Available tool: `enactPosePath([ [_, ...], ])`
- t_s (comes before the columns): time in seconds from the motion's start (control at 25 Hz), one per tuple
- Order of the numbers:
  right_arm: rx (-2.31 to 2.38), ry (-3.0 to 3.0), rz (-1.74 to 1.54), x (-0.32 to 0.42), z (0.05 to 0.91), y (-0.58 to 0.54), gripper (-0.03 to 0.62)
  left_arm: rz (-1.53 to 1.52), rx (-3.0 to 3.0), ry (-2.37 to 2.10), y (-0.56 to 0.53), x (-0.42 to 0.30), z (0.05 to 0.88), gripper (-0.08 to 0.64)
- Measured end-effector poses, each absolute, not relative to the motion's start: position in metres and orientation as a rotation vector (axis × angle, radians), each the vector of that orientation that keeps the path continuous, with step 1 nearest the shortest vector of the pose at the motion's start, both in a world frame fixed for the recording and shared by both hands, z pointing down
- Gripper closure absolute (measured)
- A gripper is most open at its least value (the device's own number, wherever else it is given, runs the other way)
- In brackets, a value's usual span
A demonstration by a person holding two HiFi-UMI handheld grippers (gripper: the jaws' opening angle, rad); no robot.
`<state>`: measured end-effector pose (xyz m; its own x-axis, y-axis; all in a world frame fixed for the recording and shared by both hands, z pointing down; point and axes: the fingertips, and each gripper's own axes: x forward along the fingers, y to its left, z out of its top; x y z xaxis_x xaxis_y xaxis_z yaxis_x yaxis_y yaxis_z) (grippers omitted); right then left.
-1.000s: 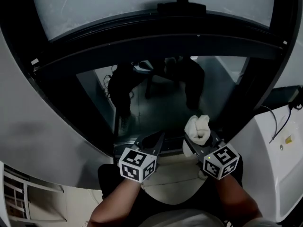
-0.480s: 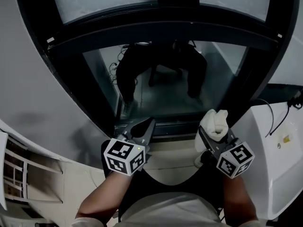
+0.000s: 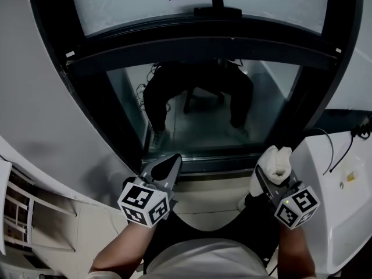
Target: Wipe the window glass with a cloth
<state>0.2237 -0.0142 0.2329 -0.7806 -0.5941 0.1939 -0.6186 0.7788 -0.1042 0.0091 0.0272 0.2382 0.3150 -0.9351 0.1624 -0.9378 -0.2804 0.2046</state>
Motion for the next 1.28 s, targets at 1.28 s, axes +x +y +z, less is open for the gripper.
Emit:
enactPosePath([
  [1.28,1.005,-2.756,0.252,0.228,0.246,-0.019,0.471,0.022,2.338,-1.667,0.029,0.007,0.242,0.543],
])
